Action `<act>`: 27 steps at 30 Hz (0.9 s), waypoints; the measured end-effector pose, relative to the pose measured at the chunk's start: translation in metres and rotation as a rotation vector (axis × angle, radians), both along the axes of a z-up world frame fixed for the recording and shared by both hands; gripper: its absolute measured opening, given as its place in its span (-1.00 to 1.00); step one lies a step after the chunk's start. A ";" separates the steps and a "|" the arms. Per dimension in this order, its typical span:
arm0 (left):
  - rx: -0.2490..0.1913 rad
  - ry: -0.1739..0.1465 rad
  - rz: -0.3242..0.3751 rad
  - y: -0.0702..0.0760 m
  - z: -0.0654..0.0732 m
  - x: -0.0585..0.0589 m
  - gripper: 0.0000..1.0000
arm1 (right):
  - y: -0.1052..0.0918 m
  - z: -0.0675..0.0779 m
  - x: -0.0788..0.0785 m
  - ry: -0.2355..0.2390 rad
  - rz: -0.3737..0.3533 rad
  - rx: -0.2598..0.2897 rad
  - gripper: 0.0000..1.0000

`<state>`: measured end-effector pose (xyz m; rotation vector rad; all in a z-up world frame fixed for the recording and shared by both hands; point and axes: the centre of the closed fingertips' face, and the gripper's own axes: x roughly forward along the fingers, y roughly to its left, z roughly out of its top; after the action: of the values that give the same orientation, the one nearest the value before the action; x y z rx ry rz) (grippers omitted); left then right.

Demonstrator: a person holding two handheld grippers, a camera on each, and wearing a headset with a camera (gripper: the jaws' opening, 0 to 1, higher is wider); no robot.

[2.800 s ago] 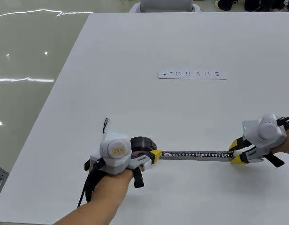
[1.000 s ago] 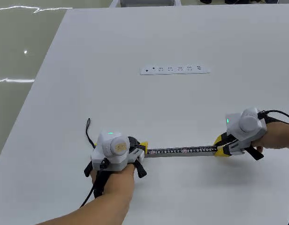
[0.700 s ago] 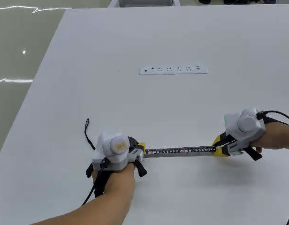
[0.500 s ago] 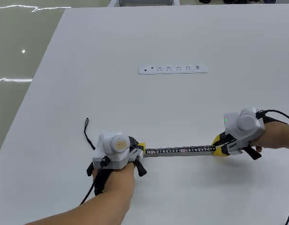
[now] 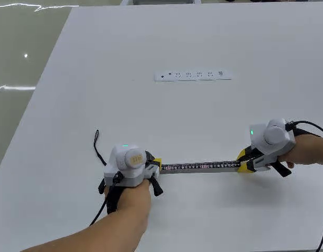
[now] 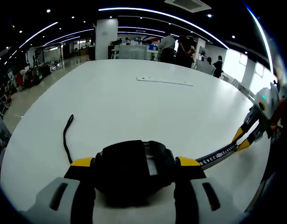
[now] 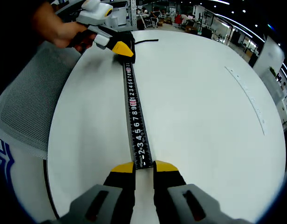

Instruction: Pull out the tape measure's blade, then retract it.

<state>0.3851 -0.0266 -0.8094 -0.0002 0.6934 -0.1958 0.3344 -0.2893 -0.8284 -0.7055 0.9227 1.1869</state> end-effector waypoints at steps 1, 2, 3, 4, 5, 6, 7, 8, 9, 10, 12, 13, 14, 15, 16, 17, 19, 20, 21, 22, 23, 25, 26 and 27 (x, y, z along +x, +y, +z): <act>0.002 0.003 -0.002 0.000 0.000 0.000 0.31 | 0.000 0.000 0.000 0.000 -0.001 -0.001 -0.74; 0.002 0.005 -0.003 0.000 0.000 0.000 0.31 | 0.000 0.000 0.000 -0.001 -0.001 -0.001 -0.74; 0.003 0.007 -0.005 0.000 -0.001 0.000 0.31 | 0.000 0.000 0.000 0.000 -0.005 -0.001 -0.74; 0.005 0.007 -0.008 0.000 0.000 -0.001 0.30 | 0.000 0.000 -0.001 0.001 -0.006 -0.001 -0.75; 0.006 0.007 -0.012 -0.001 0.000 -0.001 0.30 | 0.001 0.001 -0.001 -0.001 -0.004 -0.003 -0.75; 0.006 0.007 -0.014 -0.001 0.000 0.000 0.30 | 0.001 0.001 -0.001 -0.001 -0.006 -0.003 -0.75; 0.007 0.007 -0.016 -0.001 0.000 -0.001 0.30 | 0.001 0.001 -0.001 0.000 -0.007 -0.004 -0.75; 0.009 0.008 -0.021 -0.001 0.000 0.000 0.29 | 0.001 0.001 -0.001 0.000 -0.007 -0.006 -0.75; 0.010 0.009 -0.024 -0.001 -0.001 -0.001 0.29 | 0.001 0.001 -0.001 0.000 -0.008 -0.006 -0.75; 0.010 0.010 -0.026 -0.001 -0.001 -0.001 0.29 | 0.001 0.001 -0.001 0.002 -0.011 -0.007 -0.75; 0.011 0.007 -0.029 -0.001 0.000 -0.001 0.28 | 0.001 0.001 -0.001 0.001 -0.012 -0.007 -0.75; 0.010 0.004 -0.030 -0.001 0.000 0.000 0.28 | 0.001 0.001 -0.001 0.003 -0.019 -0.008 -0.75; 0.011 0.003 -0.031 -0.001 0.000 0.000 0.28 | 0.001 0.001 -0.001 0.004 -0.023 -0.008 -0.75; 0.010 0.002 -0.031 -0.001 0.000 0.000 0.28 | 0.002 0.001 -0.001 0.005 -0.027 -0.007 -0.75; 0.009 0.002 -0.031 -0.001 0.000 0.000 0.28 | 0.004 0.001 -0.002 0.005 -0.025 -0.007 -0.75; 0.008 0.003 -0.029 -0.002 0.000 0.000 0.28 | 0.004 0.001 -0.002 0.003 -0.020 -0.008 -0.75; 0.008 0.005 -0.028 -0.001 0.000 0.000 0.28 | 0.005 0.002 -0.002 0.003 -0.017 -0.011 -0.75; 0.008 0.003 -0.028 -0.001 0.000 0.000 0.28 | 0.005 0.001 -0.002 0.005 -0.017 -0.011 -0.75; 0.008 0.003 -0.029 -0.001 0.000 0.000 0.28 | 0.005 0.002 -0.002 0.005 -0.017 -0.011 -0.75; 0.008 0.003 -0.029 -0.001 0.000 0.000 0.28 | 0.005 0.002 -0.002 0.003 -0.017 -0.011 -0.75; 0.007 0.004 -0.029 -0.001 0.000 0.000 0.28 | 0.005 0.002 -0.002 0.002 -0.017 -0.012 -0.75; 0.005 0.006 -0.027 -0.001 0.000 0.000 0.28 | 0.005 0.002 -0.002 0.001 -0.018 -0.013 -0.75; 0.005 0.007 -0.026 -0.001 0.000 0.000 0.28 | 0.005 0.002 -0.003 0.002 -0.019 -0.014 -0.75; 0.005 0.008 -0.027 -0.001 0.000 0.000 0.28 | 0.005 0.001 -0.002 0.001 -0.018 -0.015 -0.75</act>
<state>0.3851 -0.0278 -0.8092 0.0127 0.7026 -0.2198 0.3321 -0.2842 -0.8269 -0.7071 0.9384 1.1654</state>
